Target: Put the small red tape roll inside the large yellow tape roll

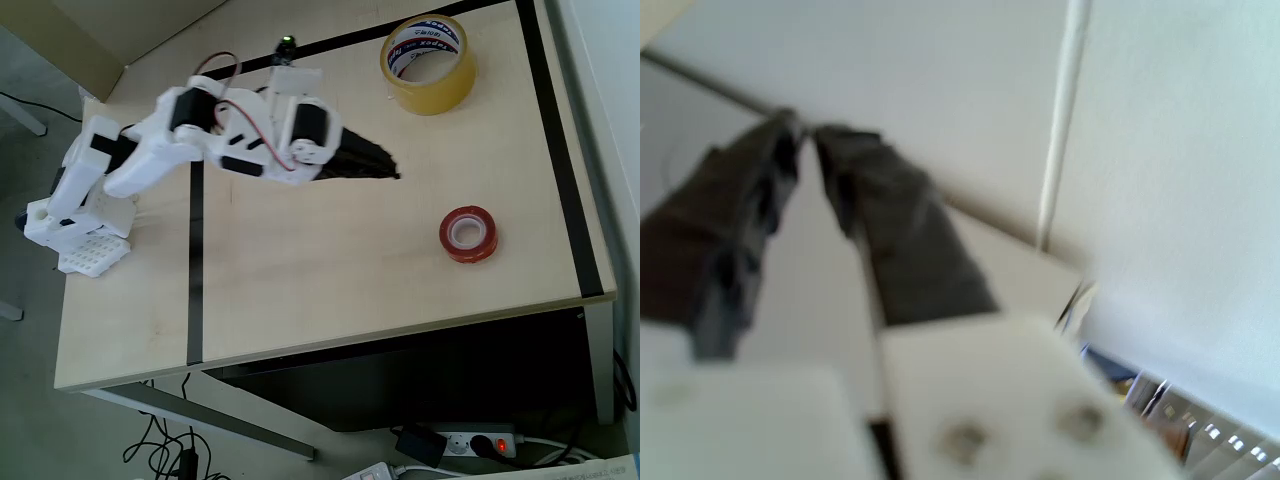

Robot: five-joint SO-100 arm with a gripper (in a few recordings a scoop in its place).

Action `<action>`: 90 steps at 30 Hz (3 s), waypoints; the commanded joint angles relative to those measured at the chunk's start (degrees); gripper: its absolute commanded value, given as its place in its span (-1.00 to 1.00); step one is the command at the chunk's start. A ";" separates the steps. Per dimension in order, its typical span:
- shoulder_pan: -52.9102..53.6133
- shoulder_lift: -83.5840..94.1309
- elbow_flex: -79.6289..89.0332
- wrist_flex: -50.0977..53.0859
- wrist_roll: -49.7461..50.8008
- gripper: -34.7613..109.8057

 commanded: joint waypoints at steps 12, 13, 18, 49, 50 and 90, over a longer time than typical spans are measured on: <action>1.32 -8.00 -4.39 -17.58 -0.26 -0.52; 1.41 -8.70 -4.39 -18.28 -0.26 -0.52; 1.41 -12.04 -4.39 -21.71 -0.26 -0.52; 1.93 -27.95 -4.39 -29.79 1.23 -0.52; 1.85 -27.95 -4.39 -28.12 1.23 -0.52; -8.70 -12.39 -23.91 38.23 0.70 -0.51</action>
